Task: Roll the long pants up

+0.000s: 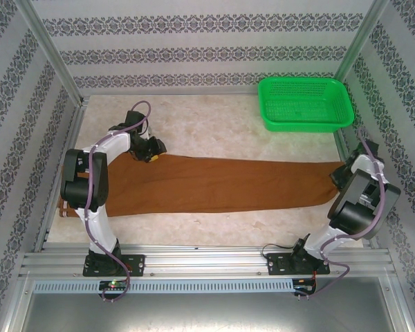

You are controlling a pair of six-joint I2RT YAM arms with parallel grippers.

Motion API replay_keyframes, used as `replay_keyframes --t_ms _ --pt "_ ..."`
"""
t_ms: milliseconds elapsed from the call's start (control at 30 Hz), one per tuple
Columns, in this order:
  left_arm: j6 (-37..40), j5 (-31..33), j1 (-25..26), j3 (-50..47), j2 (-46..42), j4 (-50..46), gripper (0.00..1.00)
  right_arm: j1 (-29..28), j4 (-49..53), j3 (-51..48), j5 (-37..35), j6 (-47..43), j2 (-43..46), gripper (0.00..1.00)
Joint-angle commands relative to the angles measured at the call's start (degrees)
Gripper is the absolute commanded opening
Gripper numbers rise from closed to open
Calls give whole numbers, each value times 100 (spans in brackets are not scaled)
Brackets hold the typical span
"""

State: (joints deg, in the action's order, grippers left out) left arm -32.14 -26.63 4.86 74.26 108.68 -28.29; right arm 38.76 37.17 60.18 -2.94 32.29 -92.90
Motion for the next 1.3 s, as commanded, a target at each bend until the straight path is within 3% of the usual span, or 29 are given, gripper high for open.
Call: replay_keyframes --t_ms 0,100,233,367,533,700,900,967,1033,1067,1133,1267 --pt "-29 233 -29 -48 -189 -141 39 132 -92 64 -335 189 370 0" --pt "-108 353 -115 -182 -317 -76 39 -535 -500 -289 9 185 1020 0" --pt "-181 206 -274 -329 -427 105 39 -2708 -117 13 -397 5 1723 0" --pt "-134 209 -294 -423 -585 130 39 -4898 276 857 -712 251 1757 0" --pt "-256 231 -453 -829 -1079 336 40 -7370 831 2653 -820 259 552 0" --pt "-210 29 -796 -1168 -1502 426 40 -8868 1330 4914 -124 25 -1482 0" --pt "-102 158 -1287 -1666 -2031 249 42 -9644 2368 8393 619 -335 -4119 1" --pt "-61 45 -1523 -1865 -2198 274 43 -9645 2593 9280 1005 -249 -4771 46" --pt "12 -87 -1734 -2016 -2303 294 44 -9581 2679 9644 1051 -154 -5017 83" --pt "36 -154 -1773 -2073 -2325 320 45 -9542 2667 9566 926 -130 -4947 98" --pt "-3 -346 -1770 -2208 -2347 464 46 -9384 2571 9014 771 -94 -4539 98" --pt "-51 -769 -1690 -2625 -2266 856 49 -8942 1236 6162 696 93 -2815 98"
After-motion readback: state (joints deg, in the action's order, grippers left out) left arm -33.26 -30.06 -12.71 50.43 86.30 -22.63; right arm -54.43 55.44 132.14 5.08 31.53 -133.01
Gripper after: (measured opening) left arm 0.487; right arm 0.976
